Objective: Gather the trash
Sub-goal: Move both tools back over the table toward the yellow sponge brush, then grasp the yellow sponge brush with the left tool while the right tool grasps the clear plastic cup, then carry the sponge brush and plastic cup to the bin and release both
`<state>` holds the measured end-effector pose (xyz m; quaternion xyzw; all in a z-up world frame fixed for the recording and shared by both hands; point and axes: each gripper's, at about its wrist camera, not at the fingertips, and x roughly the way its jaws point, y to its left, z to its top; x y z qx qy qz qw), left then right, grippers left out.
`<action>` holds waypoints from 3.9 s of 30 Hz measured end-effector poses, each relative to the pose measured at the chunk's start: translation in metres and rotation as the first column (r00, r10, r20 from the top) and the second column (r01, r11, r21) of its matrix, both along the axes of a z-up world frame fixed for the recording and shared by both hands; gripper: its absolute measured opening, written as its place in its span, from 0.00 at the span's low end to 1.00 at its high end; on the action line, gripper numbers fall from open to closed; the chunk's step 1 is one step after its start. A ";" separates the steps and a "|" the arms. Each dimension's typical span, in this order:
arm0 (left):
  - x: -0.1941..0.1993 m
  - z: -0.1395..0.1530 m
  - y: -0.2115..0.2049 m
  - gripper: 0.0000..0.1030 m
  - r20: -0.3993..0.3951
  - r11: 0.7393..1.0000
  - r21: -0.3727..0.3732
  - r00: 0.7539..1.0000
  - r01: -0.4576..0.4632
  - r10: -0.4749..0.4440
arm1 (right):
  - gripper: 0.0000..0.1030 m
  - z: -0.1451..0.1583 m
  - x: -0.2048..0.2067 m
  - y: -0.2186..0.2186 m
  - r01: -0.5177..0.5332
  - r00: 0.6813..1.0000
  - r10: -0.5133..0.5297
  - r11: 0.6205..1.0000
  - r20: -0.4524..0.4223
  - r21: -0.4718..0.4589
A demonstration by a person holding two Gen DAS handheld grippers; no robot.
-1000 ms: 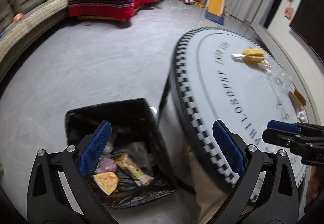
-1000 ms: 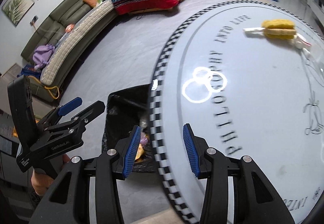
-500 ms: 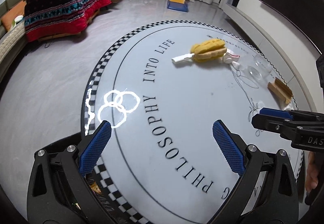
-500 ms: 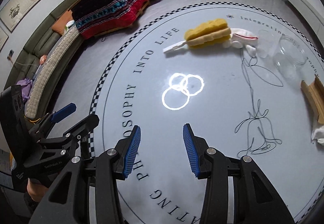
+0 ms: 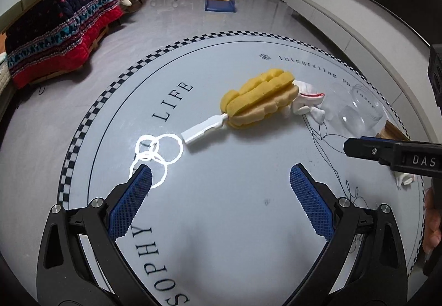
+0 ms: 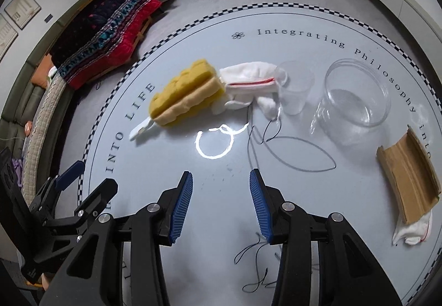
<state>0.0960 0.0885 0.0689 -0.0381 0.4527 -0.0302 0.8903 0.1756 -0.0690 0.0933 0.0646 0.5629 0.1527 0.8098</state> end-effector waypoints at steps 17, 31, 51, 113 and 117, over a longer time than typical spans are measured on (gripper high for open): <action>0.106 -0.031 -0.025 0.94 -0.049 0.991 0.070 0.993 0.111 -0.108 | 0.43 -0.028 0.086 -0.024 0.169 0.985 -0.170 0.984 0.002 -0.061; 0.136 -0.042 -0.032 0.73 -0.101 0.977 -0.079 0.974 0.197 -0.204 | 0.43 -0.026 0.125 -0.039 0.289 0.957 -0.285 0.954 0.049 -0.080; 0.091 0.003 -0.040 0.47 -0.009 0.954 -0.086 0.957 0.286 -0.288 | 0.43 -0.026 0.140 -0.064 0.424 0.906 -0.418 0.895 0.071 -0.137; -0.249 0.025 0.106 0.47 0.003 0.986 -0.133 0.995 -0.103 0.104 | 0.34 0.032 -0.245 0.131 -0.182 0.978 0.188 0.981 0.095 -0.065; -0.280 0.012 0.126 0.47 -0.005 0.980 -0.134 0.989 -0.147 0.148 | 0.34 0.023 -0.271 0.162 -0.250 0.964 0.253 0.967 0.079 -0.050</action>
